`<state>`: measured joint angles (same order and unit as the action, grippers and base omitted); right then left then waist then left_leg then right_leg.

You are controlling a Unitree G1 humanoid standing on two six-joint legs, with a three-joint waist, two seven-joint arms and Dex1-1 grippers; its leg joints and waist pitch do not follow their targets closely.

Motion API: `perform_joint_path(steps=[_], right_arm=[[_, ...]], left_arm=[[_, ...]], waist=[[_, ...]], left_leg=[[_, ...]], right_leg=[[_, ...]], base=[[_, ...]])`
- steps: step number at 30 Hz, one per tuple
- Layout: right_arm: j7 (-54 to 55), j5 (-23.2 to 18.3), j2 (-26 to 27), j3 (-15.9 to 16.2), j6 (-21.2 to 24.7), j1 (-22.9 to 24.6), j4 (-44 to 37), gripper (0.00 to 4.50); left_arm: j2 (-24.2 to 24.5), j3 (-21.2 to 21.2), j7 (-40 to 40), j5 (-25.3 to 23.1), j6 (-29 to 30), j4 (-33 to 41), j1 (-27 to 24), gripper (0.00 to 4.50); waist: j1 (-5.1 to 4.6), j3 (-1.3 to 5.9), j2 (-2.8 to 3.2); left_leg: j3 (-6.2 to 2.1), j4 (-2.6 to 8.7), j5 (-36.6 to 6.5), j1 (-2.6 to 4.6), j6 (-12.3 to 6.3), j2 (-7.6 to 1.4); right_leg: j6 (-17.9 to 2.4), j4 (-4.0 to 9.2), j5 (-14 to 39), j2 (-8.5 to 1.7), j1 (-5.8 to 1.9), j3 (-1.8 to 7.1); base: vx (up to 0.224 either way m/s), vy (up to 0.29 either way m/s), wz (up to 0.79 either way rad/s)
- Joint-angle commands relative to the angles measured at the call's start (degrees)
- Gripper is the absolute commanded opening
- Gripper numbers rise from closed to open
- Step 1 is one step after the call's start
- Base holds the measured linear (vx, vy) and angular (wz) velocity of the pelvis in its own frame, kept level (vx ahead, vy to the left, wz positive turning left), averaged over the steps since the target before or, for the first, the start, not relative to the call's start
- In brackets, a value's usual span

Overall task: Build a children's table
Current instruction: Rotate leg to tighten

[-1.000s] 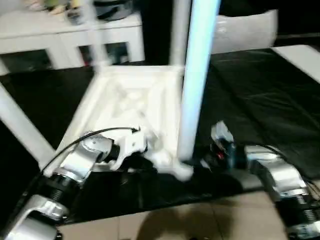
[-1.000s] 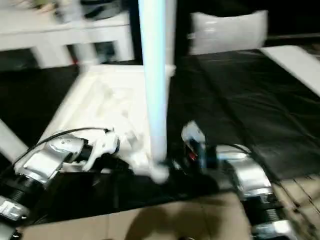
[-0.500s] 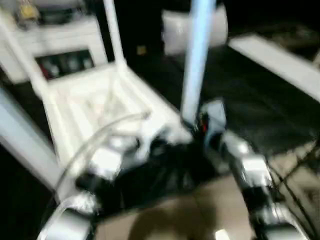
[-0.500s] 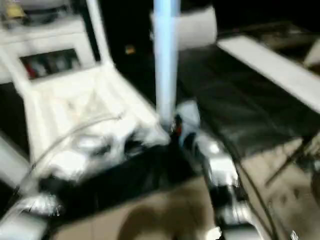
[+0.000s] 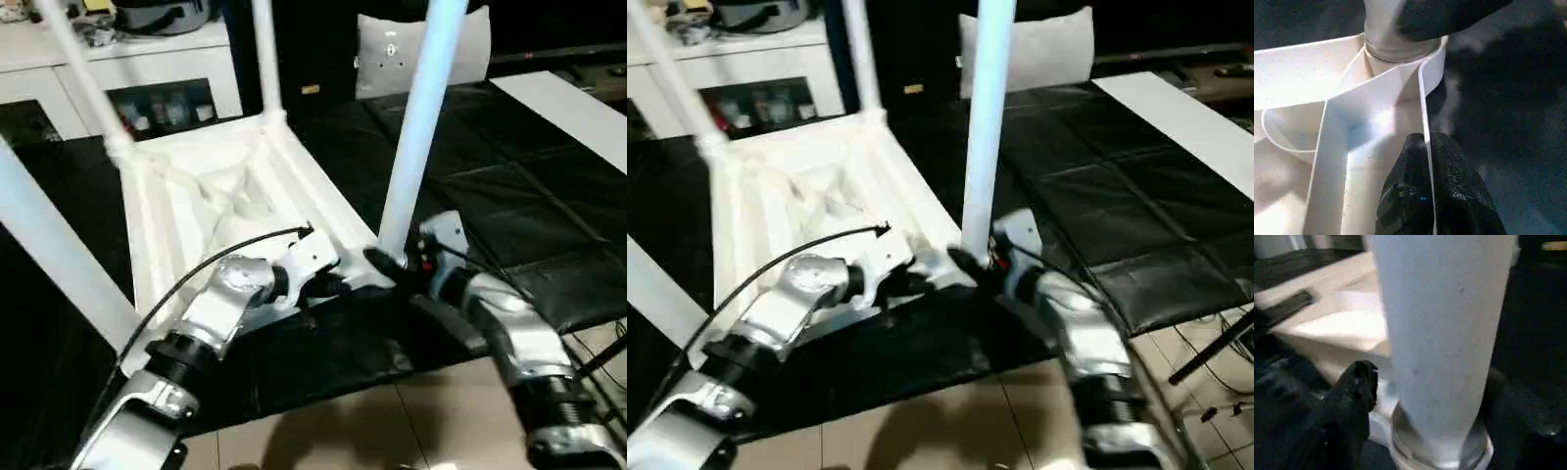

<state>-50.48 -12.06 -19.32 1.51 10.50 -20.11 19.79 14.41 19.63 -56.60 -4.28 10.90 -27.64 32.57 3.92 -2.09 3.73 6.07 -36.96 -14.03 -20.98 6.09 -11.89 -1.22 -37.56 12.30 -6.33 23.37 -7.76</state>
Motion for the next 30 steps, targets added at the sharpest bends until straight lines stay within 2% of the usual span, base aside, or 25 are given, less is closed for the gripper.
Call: perform_joint_path(steps=[1, 2, 7, 9, 10, 11, 12, 13, 15, 16, 17, 20, 23, 26, 30], right_arm=[[-7.1, -2.0, -3.0, 1.1, -0.3, 0.3, -3.1, 3.70], [-7.3, -2.0, -3.1, 1.1, -0.3, 0.3, -3.1, 3.70], [-22.0, -4.1, -10.0, 3.3, -2.5, -1.4, -3.3, 3.70], [-24.6, -4.4, -10.9, 4.0, -2.2, -1.9, -3.0, 3.70], [-24.9, -4.4, -11.1, 4.1, -2.2, -2.0, -2.9, 3.70], [-26.2, -4.5, -11.5, 4.6, -2.1, -2.2, -2.7, 3.70], [-27.5, -4.0, -12.1, 5.4, -2.2, -2.6, -2.4, 3.43], [-29.3, -3.6, -12.7, 6.5, -2.3, -3.0, -1.7, 3.43], [-30.7, -3.2, -13.1, 7.2, -2.5, -3.5, -1.1, 3.43], [-31.8, -3.2, -12.9, 7.6, -2.9, -4.1, -0.4, 3.21], [-32.6, -3.5, -12.6, 7.9, -2.7, -4.6, 0.1, 3.01], [-34.4, -3.7, -12.4, 8.9, -2.2, -5.2, 0.4, 2.91], [-36.3, -3.5, -12.5, 10.4, -2.1, -5.5, 1.2, 2.56], [-36.5, -3.7, -12.5, 10.5, -2.0, -5.5, 1.3, 2.49], [-37.7, -4.0, -12.2, 10.7, -1.4, -5.5, 1.7, 2.10]], left_arm=[[1.8, 2.5, -4.9, -0.4, -4.3, 0.9, 0.1, 0.00], [1.9, 2.5, -5.1, -0.4, -4.5, 0.8, 0.1, 0.00], [6.5, 4.7, -15.1, 0.4, -14.0, -0.6, 0.2, 0.00], [7.1, 5.1, -16.9, 0.9, -15.4, -0.7, 0.3, 0.00], [7.2, 5.1, -17.2, 0.9, -15.6, -0.7, 0.3, 0.00], [7.4, 5.3, -18.3, 1.4, -16.3, -0.7, 0.3, 0.00], [7.7, 5.5, -19.3, 1.8, -16.5, -0.5, 0.4, 0.00], [8.1, 5.9, -20.7, 1.8, -17.3, -0.3, 0.5, 0.00], [8.4, 6.3, -22.1, 2.0, -18.2, -0.4, 0.7, 0.00], [8.6, 6.6, -23.4, 2.3, -18.8, -0.3, 0.7, 0.00], [8.7, 6.8, -24.2, 2.5, -19.2, -0.3, 0.7, 0.00], [8.6, 7.2, -25.2, 2.6, -19.7, -0.4, 0.8, 0.00], [8.4, 7.3, -25.4, 2.5, -20.2, -0.8, 1.0, 0.00], [8.4, 7.2, -25.3, 2.5, -20.1, -0.9, 1.0, 0.00], [8.4, 6.9, -25.4, 2.8, -20.1, -1.3, 0.9, 0.00]], waist=[[0.11, 3.94, -0.94], [0.05, 3.88, -0.97], [0.41, 3.65, -1.31], [0.95, 3.72, -1.13], [1.20, 3.72, -1.13], [1.30, 3.76, -1.29], [1.46, 3.77, -1.28], [1.55, 3.82, -1.56], [1.78, 3.87, -1.44], [2.00, 3.91, -1.46], [2.19, 3.90, -1.73], [2.31, 3.80, -1.71], [2.34, 3.82, -1.66], [2.42, 3.84, -1.71], [2.46, 3.77, -1.73]], left_leg=[[1.29, 4.07, 2.6, -0.78, -8.92, -0.43], [1.43, 4.19, 2.4, -0.76, -8.64, -0.49], [1.92, 4.54, -0.9, -0.55, -7.74, -0.56], [1.99, 4.53, -1.3, -0.41, -7.97, -0.62], [2.06, 4.57, -1.1, -0.23, -8.00, -0.78], [2.11, 4.50, -0.6, -0.34, -8.07, -0.78], [2.12, 4.50, -0.2, -0.37, -8.02, -0.79], [2.13, 4.50, 0.0, -0.36, -8.12, -0.78], [2.20, 4.38, 1.1, -0.43, -8.39, -0.79], [2.25, 4.33, 1.4, -0.35, -8.47, -0.80], [2.30, 4.35, 1.3, -0.42, -8.62, -0.76], [2.29, 4.41, 1.0, -0.47, -8.49, -0.88], [2.29, 4.47, 0.9, -0.47, -7.83, -0.85], [2.30, 4.46, 1.2, -0.46, -7.82, -0.88], [2.35, 4.54, 0.6, -0.49, -7.41, -0.83]], right_leg=[[-12.9, 4.64, 2.0, -1.95, -5.00, 3.03], [-12.7, 4.69, 2.2, -1.95, -4.89, 3.12], [-12.2, 5.23, 6.1, -1.96, -4.46, 3.52], [-12.6, 5.19, 6.0, -1.97, -4.25, 3.63], [-13.1, 5.05, 5.3, -1.99, -4.02, 3.73], [-13.5, 4.87, 4.5, -2.03, -4.06, 3.78], [-13.7, 4.76, 4.1, -2.05, -4.05, 3.76], [-13.6, 4.77, 4.1, -2.05, -4.06, 3.74], [-13.9, 4.58, 3.2, -2.10, -4.01, 3.84], [-14.0, 4.58, 3.0, -2.08, -3.91, 3.86], [-14.2, 4.50, 3.1, -2.12, -3.95, 3.83], [-13.8, 4.59, 4.1, -2.16, -3.90, 3.87], [-13.5, 4.70, 4.9, -2.13, -3.90, 3.86], [-13.5, 4.62, 4.2, -2.13, -3.90, 3.90], [-13.2, 4.79, 5.2, -2.10, -3.90, 3.90]], base=[[0.000, 0.000, 0.00], [0.000, 0.000, 0.00], [0.000, 0.000, 0.00], [0.000, 0.000, 0.00], [0.000, 0.000, 0.00], [0.000, 0.000, 0.00], [0.000, 0.000, 0.00], [0.000, 0.000, 0.00], [0.000, 0.000, 0.00], [0.000, 0.000, 0.00], [0.000, 0.000, 0.00], [0.000, 0.000, 0.00], [0.000, 0.000, 0.00], [0.000, 0.000, 0.00], [0.000, 0.000, 0.00]])
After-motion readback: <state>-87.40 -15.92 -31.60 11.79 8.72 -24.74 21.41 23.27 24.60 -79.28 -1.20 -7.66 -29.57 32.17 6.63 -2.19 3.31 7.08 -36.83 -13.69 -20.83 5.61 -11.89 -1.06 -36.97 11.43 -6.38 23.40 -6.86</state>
